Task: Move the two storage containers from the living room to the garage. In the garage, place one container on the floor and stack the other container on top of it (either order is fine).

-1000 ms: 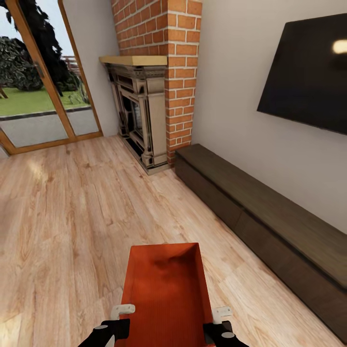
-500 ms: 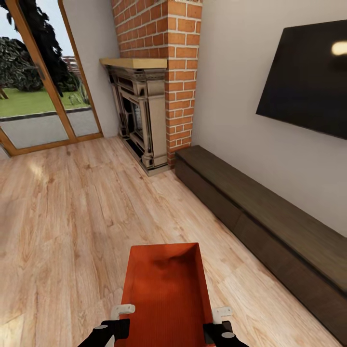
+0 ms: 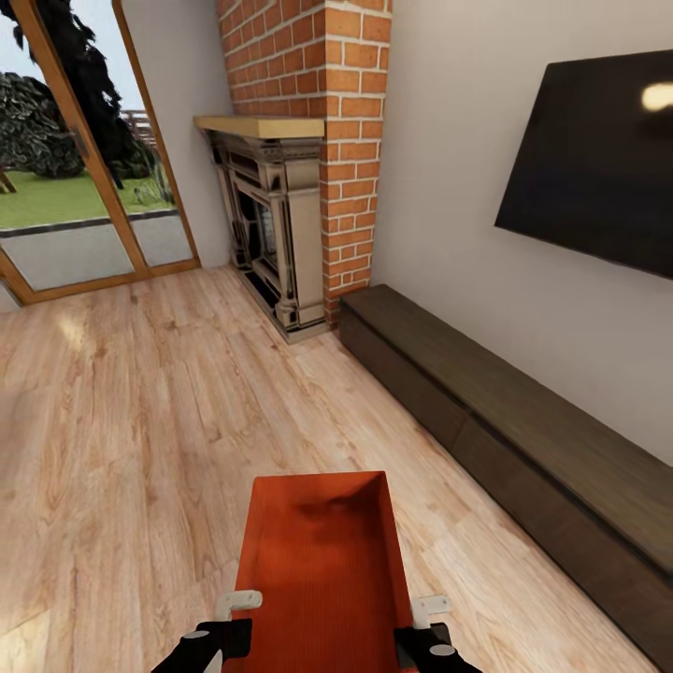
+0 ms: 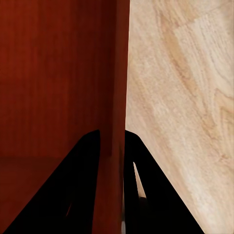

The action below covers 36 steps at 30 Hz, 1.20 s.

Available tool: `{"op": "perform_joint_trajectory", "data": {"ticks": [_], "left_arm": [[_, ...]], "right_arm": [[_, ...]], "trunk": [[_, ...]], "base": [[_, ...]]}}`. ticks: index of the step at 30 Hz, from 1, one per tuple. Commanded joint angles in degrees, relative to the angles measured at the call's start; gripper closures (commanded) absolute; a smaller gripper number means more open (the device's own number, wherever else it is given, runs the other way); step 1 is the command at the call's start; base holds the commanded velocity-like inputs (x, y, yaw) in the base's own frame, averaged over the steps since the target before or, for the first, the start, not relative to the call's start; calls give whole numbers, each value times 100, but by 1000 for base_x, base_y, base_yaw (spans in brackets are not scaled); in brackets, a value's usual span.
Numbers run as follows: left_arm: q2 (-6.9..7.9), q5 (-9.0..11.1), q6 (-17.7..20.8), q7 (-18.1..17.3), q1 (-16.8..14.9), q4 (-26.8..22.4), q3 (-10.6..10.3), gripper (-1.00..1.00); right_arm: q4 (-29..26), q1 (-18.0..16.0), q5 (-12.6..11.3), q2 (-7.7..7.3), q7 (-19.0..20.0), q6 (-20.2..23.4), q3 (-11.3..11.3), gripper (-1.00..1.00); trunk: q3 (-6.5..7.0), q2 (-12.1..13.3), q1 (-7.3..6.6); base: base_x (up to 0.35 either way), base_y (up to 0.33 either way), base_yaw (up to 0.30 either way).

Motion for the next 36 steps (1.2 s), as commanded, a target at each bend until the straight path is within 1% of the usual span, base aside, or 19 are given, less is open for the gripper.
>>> {"op": "perform_joint_trajectory", "data": {"ticks": [1, 24, 32, 36], "left_arm": [[0, 58, 36, 44, 0, -18, -59, 100], [-1, 58, 32, 44, 0, -19, -59, 100], [7, 58, 17, 48, 0, -34, -59, 100], [7, 58, 16, 46, 0, -35, -59, 100]], "right_arm": [[18, -5, -77, -18, -99, -30, 9, 100], [24, -6, -83, -12, -110, -10, 9, 100], [27, -6, -94, -7, -116, 0, 9, 100], [27, -6, -95, -15, -116, -4, 6, 100]], "trunk": [[14, 39, -23], [427, 961, -528], [427, 961, -528], [427, 961, -528]], "base": [[0, 0, 0], [0, 0, 0], [0, 0, 8], [0, 0, 178]]}}
